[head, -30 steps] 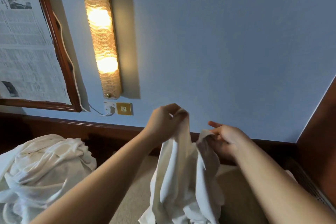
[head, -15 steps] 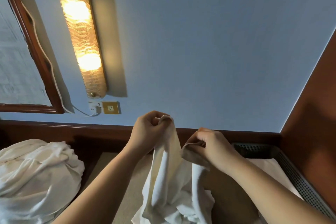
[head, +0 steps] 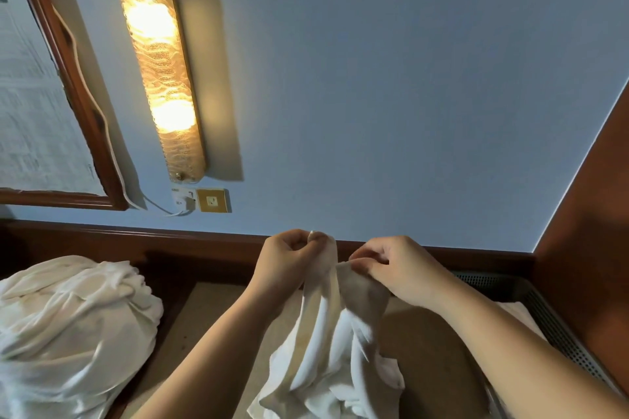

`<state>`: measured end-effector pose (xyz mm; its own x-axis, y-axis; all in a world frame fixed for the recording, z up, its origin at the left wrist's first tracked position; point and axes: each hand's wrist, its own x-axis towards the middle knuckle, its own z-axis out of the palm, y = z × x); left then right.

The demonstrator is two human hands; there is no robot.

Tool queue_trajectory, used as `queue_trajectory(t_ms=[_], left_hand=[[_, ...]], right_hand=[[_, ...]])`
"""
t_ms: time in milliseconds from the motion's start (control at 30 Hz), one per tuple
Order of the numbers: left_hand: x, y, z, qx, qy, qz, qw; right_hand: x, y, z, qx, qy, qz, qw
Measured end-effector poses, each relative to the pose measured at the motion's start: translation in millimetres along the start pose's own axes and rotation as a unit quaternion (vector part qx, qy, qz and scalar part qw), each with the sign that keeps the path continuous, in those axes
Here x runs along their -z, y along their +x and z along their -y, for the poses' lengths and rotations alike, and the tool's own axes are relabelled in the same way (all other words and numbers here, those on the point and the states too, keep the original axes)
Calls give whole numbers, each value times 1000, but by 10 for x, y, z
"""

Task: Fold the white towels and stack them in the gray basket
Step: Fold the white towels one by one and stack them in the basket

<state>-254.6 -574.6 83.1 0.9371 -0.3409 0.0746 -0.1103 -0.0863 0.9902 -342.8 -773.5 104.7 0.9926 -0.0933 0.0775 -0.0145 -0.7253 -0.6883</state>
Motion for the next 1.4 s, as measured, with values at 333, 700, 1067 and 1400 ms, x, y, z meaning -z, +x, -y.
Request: queue_trajectory(t_ms=[333,700,1067,1400], left_hand=[[3,-110,-31,2,22,-5,1000],[-39,-238,-185,-1,-87,87,992],[-70,-275,-88,-3,-127,67,990],[-167,-181,-44,-83,-62,-60,993]], right_hand=[[183,21,96,13,-154,93,984],[-98,23,181,49,179,-74,980],[-261,154,84,50,169,-105,979],[-104,311,134,57,48,-123,990]])
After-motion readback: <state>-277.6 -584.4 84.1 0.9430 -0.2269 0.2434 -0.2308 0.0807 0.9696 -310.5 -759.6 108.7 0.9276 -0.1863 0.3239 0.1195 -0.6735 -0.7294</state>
